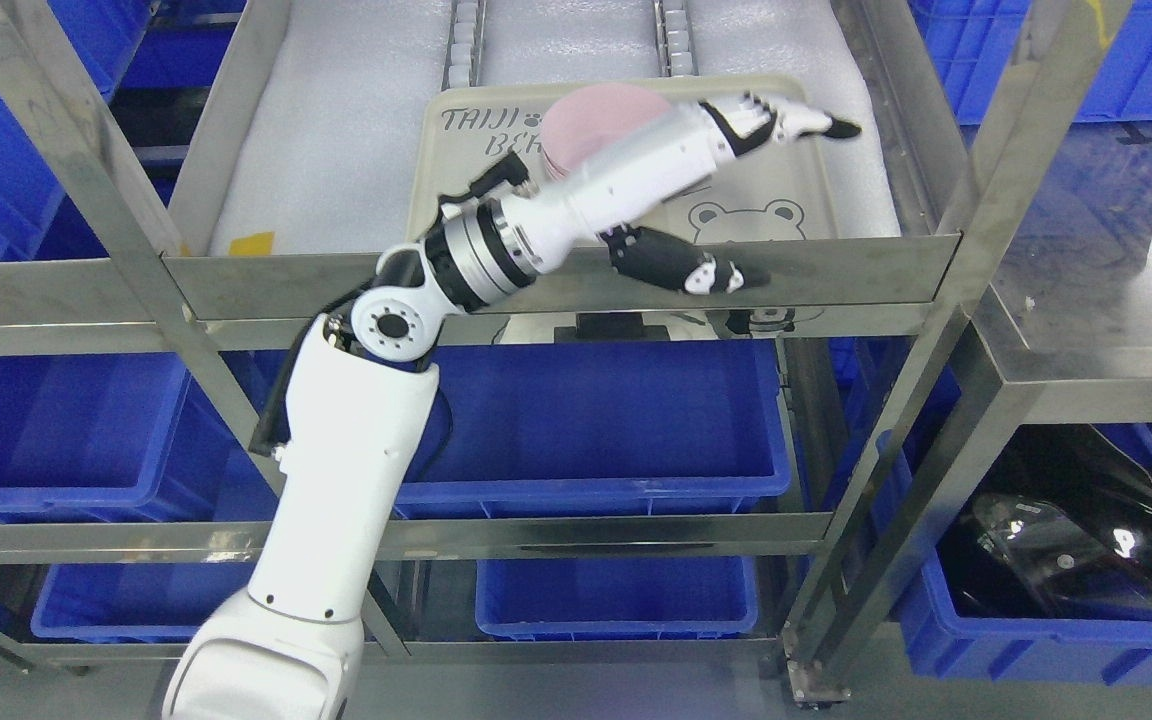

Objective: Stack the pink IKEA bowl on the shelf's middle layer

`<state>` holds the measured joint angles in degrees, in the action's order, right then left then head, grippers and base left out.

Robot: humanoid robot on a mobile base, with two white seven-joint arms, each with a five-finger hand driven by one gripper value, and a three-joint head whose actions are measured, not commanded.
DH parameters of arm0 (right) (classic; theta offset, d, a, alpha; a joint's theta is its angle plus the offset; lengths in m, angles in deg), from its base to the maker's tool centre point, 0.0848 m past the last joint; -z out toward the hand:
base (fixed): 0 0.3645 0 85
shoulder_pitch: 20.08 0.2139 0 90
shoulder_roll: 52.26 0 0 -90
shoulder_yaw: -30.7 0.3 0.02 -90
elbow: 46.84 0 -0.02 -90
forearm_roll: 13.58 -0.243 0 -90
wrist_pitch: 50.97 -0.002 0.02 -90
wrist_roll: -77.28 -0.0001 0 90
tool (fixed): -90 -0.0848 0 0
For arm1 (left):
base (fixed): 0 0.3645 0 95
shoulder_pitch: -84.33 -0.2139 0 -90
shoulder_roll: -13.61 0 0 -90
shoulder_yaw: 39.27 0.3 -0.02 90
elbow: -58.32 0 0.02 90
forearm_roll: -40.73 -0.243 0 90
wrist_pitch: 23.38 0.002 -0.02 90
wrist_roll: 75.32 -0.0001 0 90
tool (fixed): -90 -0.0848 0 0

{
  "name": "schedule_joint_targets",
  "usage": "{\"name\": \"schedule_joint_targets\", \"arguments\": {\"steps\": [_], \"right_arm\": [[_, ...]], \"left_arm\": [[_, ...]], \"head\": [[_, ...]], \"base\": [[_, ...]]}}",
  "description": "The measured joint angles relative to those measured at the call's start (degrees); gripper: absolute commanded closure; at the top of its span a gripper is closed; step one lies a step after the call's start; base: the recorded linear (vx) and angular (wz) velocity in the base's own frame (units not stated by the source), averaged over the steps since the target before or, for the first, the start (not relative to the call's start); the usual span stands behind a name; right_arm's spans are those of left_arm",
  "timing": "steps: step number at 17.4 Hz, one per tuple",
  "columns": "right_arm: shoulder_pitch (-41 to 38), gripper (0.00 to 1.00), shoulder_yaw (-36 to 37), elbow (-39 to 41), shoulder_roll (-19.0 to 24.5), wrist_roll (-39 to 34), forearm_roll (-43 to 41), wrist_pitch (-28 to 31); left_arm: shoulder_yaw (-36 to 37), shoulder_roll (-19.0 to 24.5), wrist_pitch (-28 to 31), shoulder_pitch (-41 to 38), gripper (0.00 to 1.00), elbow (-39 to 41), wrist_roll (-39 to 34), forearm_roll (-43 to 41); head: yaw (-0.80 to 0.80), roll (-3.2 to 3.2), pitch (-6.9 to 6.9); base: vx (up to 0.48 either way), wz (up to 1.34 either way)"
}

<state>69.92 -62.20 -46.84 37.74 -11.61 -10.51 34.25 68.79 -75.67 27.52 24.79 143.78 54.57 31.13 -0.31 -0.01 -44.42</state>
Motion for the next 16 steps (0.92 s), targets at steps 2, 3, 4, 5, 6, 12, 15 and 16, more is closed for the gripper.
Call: {"name": "schedule_joint_targets", "arguments": {"steps": [2, 3, 4, 5, 6, 12, 15, 16], "right_arm": [[0.00, 0.00, 0.00, 0.00, 0.00, -0.02, 0.00, 0.00], [0.00, 0.00, 0.00, 0.00, 0.00, 0.02, 0.00, 0.00], [0.00, 0.00, 0.00, 0.00, 0.00, 0.08, 0.00, 0.00], [0.00, 0.00, 0.00, 0.00, 0.00, 0.21, 0.00, 0.00], [0.00, 0.00, 0.00, 0.00, 0.00, 0.33, 0.00, 0.00], [0.01, 0.00, 0.00, 0.00, 0.00, 0.37, 0.00, 0.00], [0.00, 0.00, 0.00, 0.00, 0.00, 0.37, 0.00, 0.00], [0.01, 0.00, 0.00, 0.00, 0.00, 0.38, 0.00, 0.00]], "left_arm": [[2.52, -0.10, -3.14, -4.63, 0.16, 0.05, -0.30, -0.12], [3.59, -0.16, -4.07, -7.16, 0.14, 0.08, -0.33, -0.27], [4.55, -0.21, -4.50, -9.76, 0.12, 0.10, -0.35, -0.38], [5.22, -0.24, -5.04, -12.01, 0.08, 0.08, -0.38, -0.48], [5.80, -0.30, -5.26, -15.21, 0.06, 0.02, -0.46, -0.58], [3.97, -0.48, -5.87, -29.52, 0.00, -3.38, -4.78, 0.19], [1.62, -0.55, -5.88, -33.81, 0.00, -6.93, -16.55, 3.57], [0.84, -0.56, -5.88, -34.71, 0.00, -8.05, -20.67, 4.59]], "head": [[0.00, 0.00, 0.00], [0.00, 0.00, 0.00], [0.00, 0.00, 0.00], [0.00, 0.00, 0.00], [0.00, 0.00, 0.00], [0.00, 0.00, 0.00], [0.00, 0.00, 0.00], [0.00, 0.00, 0.00]], "base": [[0.000, 0.00], [0.000, 0.00], [0.000, 0.00], [0.000, 0.00], [0.000, 0.00], [0.000, 0.00], [0.000, 0.00], [0.000, 0.00]]}}
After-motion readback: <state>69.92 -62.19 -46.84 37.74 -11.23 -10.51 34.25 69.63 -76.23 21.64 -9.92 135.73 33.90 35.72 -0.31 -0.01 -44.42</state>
